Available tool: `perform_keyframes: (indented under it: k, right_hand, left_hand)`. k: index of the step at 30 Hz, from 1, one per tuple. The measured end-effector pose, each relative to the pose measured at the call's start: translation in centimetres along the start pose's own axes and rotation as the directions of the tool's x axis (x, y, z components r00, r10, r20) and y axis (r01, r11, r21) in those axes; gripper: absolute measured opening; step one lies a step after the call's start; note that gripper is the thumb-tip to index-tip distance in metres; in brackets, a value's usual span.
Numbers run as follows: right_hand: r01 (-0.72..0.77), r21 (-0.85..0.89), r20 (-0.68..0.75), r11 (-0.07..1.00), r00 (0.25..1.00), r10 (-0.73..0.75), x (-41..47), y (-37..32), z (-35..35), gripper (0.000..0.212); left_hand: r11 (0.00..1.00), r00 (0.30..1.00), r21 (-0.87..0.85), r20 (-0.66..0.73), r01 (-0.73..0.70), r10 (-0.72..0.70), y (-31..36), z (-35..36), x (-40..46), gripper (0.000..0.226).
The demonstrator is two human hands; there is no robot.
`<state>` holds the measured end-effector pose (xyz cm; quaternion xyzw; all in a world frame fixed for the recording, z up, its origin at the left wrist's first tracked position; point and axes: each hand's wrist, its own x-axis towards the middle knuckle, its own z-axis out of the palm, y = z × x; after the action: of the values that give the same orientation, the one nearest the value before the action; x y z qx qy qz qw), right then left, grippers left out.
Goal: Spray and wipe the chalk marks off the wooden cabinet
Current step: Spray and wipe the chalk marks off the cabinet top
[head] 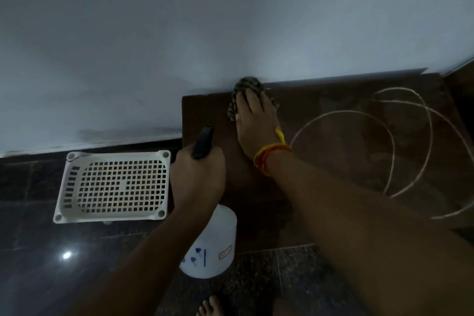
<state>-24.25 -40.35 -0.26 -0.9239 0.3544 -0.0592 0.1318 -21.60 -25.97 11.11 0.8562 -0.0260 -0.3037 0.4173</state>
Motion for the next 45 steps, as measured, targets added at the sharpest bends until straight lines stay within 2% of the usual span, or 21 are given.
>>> perform_keyframes:
  k: [3,5,9,11,17,22,24,29,31,34,40,43,45]
  right_hand:
    - [-0.013,-0.035,0.103,0.999,0.995,0.016,-4.8,-0.4,-0.4,0.055]
    - [-0.014,-0.072,0.142,0.997,0.99,0.024,-8.9,-0.5,-0.8,0.052]
    - [-0.084,-0.076,0.092,0.994,0.992,0.091,-15.3,-0.9,-1.4,0.05]
    - [-0.067,-0.074,0.087,0.995,0.994,0.073,-16.0,-0.8,-1.4,0.051]
    - [0.011,-0.033,0.107,0.999,0.994,-0.008,-9.5,0.2,-2.0,0.05]
    - [-0.019,-0.007,0.019,1.0,1.0,0.019,-0.6,3.1,-0.7,0.049]
    - [-0.004,-0.015,0.056,1.0,0.998,0.005,-0.3,3.6,-0.5,0.052]
    - [-0.025,-0.001,0.128,1.0,0.991,0.025,-7.0,2.0,-1.2,0.055]
    - [-0.039,-0.006,0.099,0.999,0.994,0.039,-11.3,1.4,-1.8,0.051]
    - [-0.04,-0.022,0.061,0.999,0.997,0.042,-16.5,0.7,-2.2,0.056]
    - [-0.018,-0.051,-0.028,0.999,0.999,0.016,-22.0,0.6,-1.4,0.055]
    - [-0.017,-0.033,-0.019,0.999,1.0,0.016,-23.6,0.4,-0.8,0.076]
    - [-0.036,-0.013,-0.027,0.999,0.999,0.036,-24.3,0.1,-0.7,0.083]
  left_hand:
    - [1.0,1.0,-0.006,0.004,0.016,-0.016,0.4,-0.3,-0.7,0.017]
    - [1.0,1.0,-0.006,-0.004,0.009,-0.01,1.1,-0.3,-1.1,0.017]
    - [1.0,0.999,-0.024,-0.033,0.011,-0.012,2.7,0.2,-1.8,0.016]
    - [1.0,0.999,-0.028,-0.035,0.012,-0.013,3.2,0.4,-2.1,0.017]
    - [1.0,1.0,-0.013,0.002,-0.025,0.025,3.0,1.4,-2.5,0.02]
    - [0.999,0.999,0.017,-0.01,-0.047,0.047,2.2,2.0,-2.4,0.024]
    - [0.999,0.999,0.014,-0.011,-0.037,0.038,2.0,2.0,-2.5,0.022]
    - [1.0,1.0,0.001,-0.009,-0.003,0.003,2.1,1.9,-3.6,0.019]
    - [1.0,1.0,-0.018,-0.01,0.001,-0.002,2.1,2.0,-4.0,0.019]
    - [1.0,0.999,-0.03,-0.035,0.007,-0.008,1.8,2.3,-4.8,0.02]
    - [0.997,0.998,-0.071,-0.056,0.019,-0.024,1.1,2.4,-6.9,0.017]
    - [0.997,0.999,-0.073,-0.038,0.007,-0.01,0.4,2.2,-7.7,0.018]
    - [0.998,0.999,-0.06,-0.041,-0.001,-0.002,0.1,2.3,-8.1,0.018]
